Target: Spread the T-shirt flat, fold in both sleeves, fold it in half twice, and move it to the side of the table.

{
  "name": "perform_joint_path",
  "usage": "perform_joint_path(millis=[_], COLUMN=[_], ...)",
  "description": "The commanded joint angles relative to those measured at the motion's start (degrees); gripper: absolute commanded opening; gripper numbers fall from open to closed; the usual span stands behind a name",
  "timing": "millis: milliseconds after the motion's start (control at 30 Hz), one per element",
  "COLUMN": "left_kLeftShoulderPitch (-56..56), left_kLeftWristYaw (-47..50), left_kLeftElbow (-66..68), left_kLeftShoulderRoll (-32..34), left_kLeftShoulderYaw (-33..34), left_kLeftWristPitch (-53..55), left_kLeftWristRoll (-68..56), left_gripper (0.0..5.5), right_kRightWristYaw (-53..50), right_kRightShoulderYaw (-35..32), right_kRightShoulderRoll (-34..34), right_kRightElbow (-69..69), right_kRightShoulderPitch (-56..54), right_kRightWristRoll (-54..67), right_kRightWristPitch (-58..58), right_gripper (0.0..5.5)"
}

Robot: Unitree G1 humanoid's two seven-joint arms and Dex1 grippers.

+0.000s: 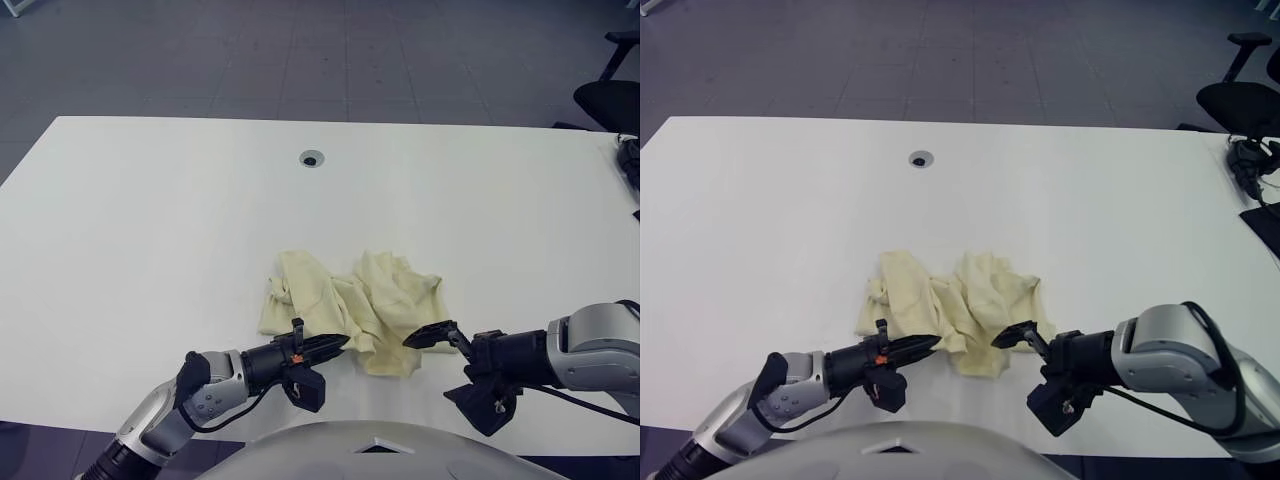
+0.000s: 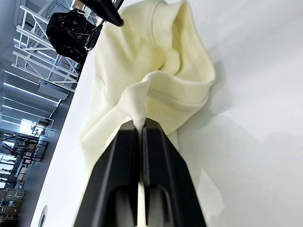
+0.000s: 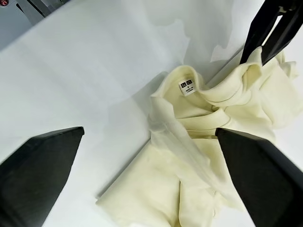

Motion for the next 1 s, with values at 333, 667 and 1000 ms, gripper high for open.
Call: perform_joint_path(millis=[333, 667, 1000], left_kLeftShoulderPitch=[-1.19, -1.04, -1.47], left_kLeftWristYaw=[-0.74, -0.93, -1.17], left_kLeftElbow=[-0.63, -0.88, -0.40], left_kLeftShoulderRoll=[-0.95, -1.21, -0.89], left_kLeftShoulderYaw=[-1.01, -1.08, -0.76], left_kLeftWristPitch=[0.84, 1.15, 1.00], left_kLeftWristRoll=[1.13, 1.47, 0.50], left_gripper=[0.00, 0.00, 0.00], right_kRightWristYaw=[-3.96, -5.29, -7.41], right_kRightShoulderYaw=[4.80, 4.68, 3.09], right_kRightShoulderRoll=[0.57, 0.05, 0.12], right_kRightElbow=[4.32, 4.96, 6.38], right_kRightShoulderPitch=[-1.81, -2.18, -1.63], right_kRightWristRoll=[-2.04, -1.40, -0.86], right_kRightWristPitch=[-2.01, -3.22, -3.44], right_gripper=[2.80, 1.18, 0.01])
